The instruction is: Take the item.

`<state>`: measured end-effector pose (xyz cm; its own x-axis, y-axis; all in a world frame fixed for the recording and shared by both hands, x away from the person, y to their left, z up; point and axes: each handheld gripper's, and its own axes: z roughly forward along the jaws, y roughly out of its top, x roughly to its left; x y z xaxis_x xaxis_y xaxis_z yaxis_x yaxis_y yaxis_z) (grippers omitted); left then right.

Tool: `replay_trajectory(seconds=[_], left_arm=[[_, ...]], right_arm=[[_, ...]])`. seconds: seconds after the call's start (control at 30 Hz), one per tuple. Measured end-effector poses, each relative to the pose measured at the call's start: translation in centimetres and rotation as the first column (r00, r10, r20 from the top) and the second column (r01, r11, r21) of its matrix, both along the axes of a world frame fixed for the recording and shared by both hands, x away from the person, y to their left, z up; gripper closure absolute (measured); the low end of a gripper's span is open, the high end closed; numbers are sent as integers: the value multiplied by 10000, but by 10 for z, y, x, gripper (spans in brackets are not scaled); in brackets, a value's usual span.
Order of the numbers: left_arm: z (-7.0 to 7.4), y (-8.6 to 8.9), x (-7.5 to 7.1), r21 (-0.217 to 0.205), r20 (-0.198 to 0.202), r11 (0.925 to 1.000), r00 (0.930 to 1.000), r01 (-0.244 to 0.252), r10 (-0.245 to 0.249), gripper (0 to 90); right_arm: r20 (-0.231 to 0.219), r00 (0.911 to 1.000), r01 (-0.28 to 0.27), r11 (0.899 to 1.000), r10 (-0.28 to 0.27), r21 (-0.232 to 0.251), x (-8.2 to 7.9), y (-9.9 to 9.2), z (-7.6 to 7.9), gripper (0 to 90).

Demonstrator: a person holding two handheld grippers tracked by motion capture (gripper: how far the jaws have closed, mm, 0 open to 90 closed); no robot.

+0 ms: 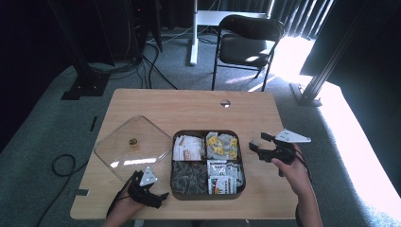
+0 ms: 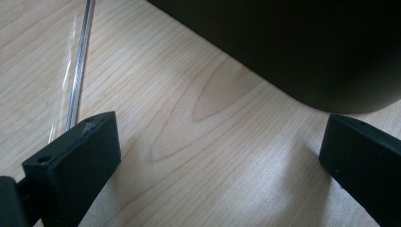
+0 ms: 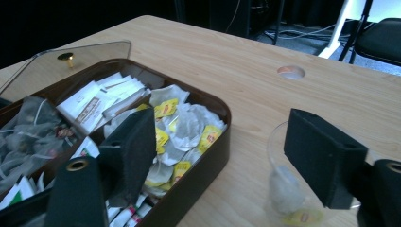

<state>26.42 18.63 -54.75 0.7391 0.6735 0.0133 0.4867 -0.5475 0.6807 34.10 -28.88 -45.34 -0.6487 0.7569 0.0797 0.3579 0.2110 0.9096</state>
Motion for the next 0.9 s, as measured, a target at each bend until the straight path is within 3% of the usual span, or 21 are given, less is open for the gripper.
replay_trajectory(seconds=[0.43,0.9], left_arm=[[0,0,0,6,1,10000,10000,8,-8,0],[0,0,0,-12,13,10000,10000,4,-4,0]], right_arm=[[165,9996,-215,9994,211,275,-22,-4,-17,185],[-232,9997,-48,9998,44,-185,-34,-10,-45,179]])
